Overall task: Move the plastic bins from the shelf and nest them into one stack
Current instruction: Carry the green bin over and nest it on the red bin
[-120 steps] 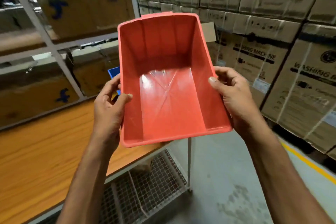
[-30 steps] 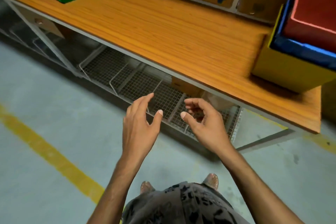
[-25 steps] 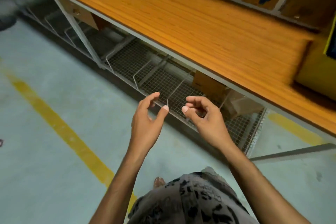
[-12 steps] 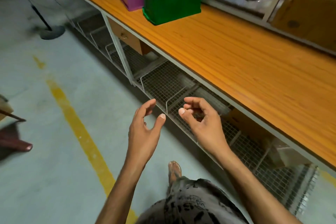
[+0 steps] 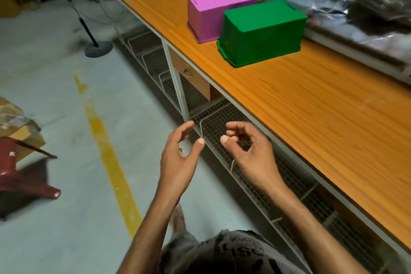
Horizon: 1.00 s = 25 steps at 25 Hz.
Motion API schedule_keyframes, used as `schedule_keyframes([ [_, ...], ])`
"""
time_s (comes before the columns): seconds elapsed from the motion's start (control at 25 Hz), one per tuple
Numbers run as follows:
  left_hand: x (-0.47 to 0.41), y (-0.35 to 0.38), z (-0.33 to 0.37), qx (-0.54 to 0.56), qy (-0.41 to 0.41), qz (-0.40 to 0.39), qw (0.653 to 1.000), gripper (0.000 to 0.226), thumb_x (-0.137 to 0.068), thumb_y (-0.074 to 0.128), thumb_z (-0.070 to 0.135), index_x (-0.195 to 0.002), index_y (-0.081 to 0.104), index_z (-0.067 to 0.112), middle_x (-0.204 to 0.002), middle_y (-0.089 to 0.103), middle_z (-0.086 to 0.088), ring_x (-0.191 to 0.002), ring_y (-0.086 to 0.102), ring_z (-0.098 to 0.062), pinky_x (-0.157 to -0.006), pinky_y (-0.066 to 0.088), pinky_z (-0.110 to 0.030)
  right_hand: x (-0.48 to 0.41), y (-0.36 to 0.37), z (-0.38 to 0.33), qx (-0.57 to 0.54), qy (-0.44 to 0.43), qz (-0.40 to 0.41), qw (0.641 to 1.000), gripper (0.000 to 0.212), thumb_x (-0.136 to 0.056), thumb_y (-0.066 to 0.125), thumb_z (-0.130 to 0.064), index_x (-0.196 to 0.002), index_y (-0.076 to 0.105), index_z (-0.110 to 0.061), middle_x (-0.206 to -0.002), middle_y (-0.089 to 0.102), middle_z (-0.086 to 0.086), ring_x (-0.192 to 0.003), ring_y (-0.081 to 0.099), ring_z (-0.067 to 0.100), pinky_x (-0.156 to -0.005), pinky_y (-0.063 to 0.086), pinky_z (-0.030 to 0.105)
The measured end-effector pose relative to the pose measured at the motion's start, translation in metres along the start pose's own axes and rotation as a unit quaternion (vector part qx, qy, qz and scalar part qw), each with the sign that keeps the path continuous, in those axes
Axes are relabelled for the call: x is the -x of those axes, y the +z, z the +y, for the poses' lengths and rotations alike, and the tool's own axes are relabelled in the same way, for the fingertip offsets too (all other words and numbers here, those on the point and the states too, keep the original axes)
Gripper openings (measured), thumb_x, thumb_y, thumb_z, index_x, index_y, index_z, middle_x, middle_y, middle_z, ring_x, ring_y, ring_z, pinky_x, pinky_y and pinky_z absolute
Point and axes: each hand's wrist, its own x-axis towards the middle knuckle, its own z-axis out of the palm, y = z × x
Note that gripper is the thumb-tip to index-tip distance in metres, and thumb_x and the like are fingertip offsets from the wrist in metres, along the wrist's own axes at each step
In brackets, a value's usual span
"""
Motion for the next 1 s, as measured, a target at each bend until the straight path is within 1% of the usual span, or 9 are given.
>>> schedule_keyframes([
  [0.12, -0.064, -0.016, -0.013, 0.019, -0.008, -0.028, 0.999, 0.041, -0.096, 0.07, 0.025, -0.133, 0.06, 0.04, -0.134, 0.061, 0.025, -0.122, 0.054, 0.01, -0.103, 0.046, -0.031, -0.05, 0.034, 0.002, 0.009, 0.005, 0.017, 1.0, 0.024, -0.092, 0.075, -0.028, -0.114, 0.068, -0.034, -0.105, 0.069, -0.012, -0.098, 0.065, 0.004, -0.084, 0.055, 0.02],
  [0.28, -0.163, -0.051, -0.025, 0.017, 0.017, -0.085, 0.996, 0.042, -0.096, 0.07, 0.026, -0.133, 0.059, 0.043, -0.134, 0.061, 0.022, -0.123, 0.055, 0.009, -0.101, 0.046, -0.028, -0.121, 0.096, -0.003, 0.013, 0.014, 0.077, 0.997, 0.024, -0.093, 0.073, -0.028, -0.116, 0.067, -0.034, -0.107, 0.069, -0.012, -0.099, 0.065, -0.002, -0.083, 0.052, 0.012],
  [0.4, -0.234, -0.079, -0.024, 0.029, 0.028, -0.12, 0.992, 0.042, -0.096, 0.07, 0.024, -0.134, 0.06, 0.041, -0.133, 0.062, 0.019, -0.122, 0.056, 0.008, -0.095, 0.046, -0.021, -0.164, 0.139, -0.018, 0.008, 0.022, 0.114, 0.993, 0.026, -0.093, 0.073, -0.028, -0.117, 0.067, -0.033, -0.108, 0.069, -0.014, -0.099, 0.064, -0.003, -0.082, 0.051, 0.01],
  [0.48, -0.275, -0.088, -0.02, 0.035, 0.044, -0.139, 0.989, 0.042, -0.097, 0.069, 0.022, -0.134, 0.06, 0.038, -0.132, 0.062, 0.017, -0.121, 0.056, 0.006, -0.091, 0.044, -0.011, -0.186, 0.158, -0.026, 0.008, 0.023, 0.133, 0.991, 0.027, -0.093, 0.073, -0.027, -0.118, 0.067, -0.032, -0.108, 0.068, -0.015, -0.1, 0.064, -0.001, -0.083, 0.052, 0.012],
  [0.56, -0.311, -0.089, -0.018, 0.032, 0.055, -0.16, 0.985, 0.041, -0.098, 0.068, 0.02, -0.134, 0.06, 0.035, -0.132, 0.061, 0.015, -0.121, 0.055, 0.006, -0.091, 0.044, -0.007, -0.208, 0.171, -0.029, 0.0, 0.033, 0.154, 0.987, 0.027, -0.092, 0.073, -0.027, -0.118, 0.067, -0.032, -0.109, 0.069, -0.014, -0.101, 0.064, 0.001, -0.086, 0.055, 0.02],
  [0.6, -0.325, -0.088, -0.018, 0.033, 0.064, -0.171, 0.983, 0.041, -0.098, 0.068, 0.02, -0.135, 0.06, 0.035, -0.133, 0.061, 0.014, -0.122, 0.055, 0.005, -0.094, 0.045, -0.009, -0.218, 0.174, -0.03, -0.002, 0.033, 0.166, 0.986, 0.026, -0.092, 0.074, -0.027, -0.117, 0.067, -0.032, -0.109, 0.069, -0.014, -0.101, 0.065, 0.002, -0.087, 0.055, 0.024],
  [0.72, -0.363, -0.075, -0.023, 0.048, 0.06, -0.215, 0.974, 0.042, -0.097, 0.068, 0.021, -0.136, 0.059, 0.035, -0.137, 0.059, 0.013, -0.128, 0.054, -0.001, -0.105, 0.047, -0.025, -0.25, 0.174, -0.028, 0.005, 0.033, 0.21, 0.977, 0.026, -0.092, 0.074, -0.027, -0.116, 0.067, -0.033, -0.109, 0.07, -0.012, -0.102, 0.065, 0.005, -0.089, 0.055, 0.029],
  [0.88, -0.418, -0.048, -0.022, 0.035, 0.077, -0.248, 0.965, 0.044, -0.097, 0.069, 0.023, -0.136, 0.059, 0.037, -0.135, 0.061, 0.016, -0.126, 0.055, -0.001, -0.105, 0.047, -0.026, -0.297, 0.164, -0.021, 0.03, 0.03, 0.27, 0.962, 0.027, -0.092, 0.074, -0.027, -0.117, 0.066, -0.034, -0.118, 0.064, -0.011, -0.105, 0.062, 0.004, -0.08, 0.056, 0.024],
  [1.0, -0.459, -0.024, -0.012, 0.029, 0.101, -0.269, 0.957, 0.043, -0.097, 0.07, 0.022, -0.136, 0.058, 0.036, -0.134, 0.062, 0.014, -0.123, 0.056, -0.002, -0.098, 0.048, -0.023, -0.334, 0.151, -0.012, 0.053, 0.022, 0.33, 0.942, 0.033, -0.092, 0.075, -0.027, -0.123, 0.064, -0.033, -0.119, 0.058, -0.016, -0.107, 0.059, 0.0, -0.077, 0.056, 0.025],
])
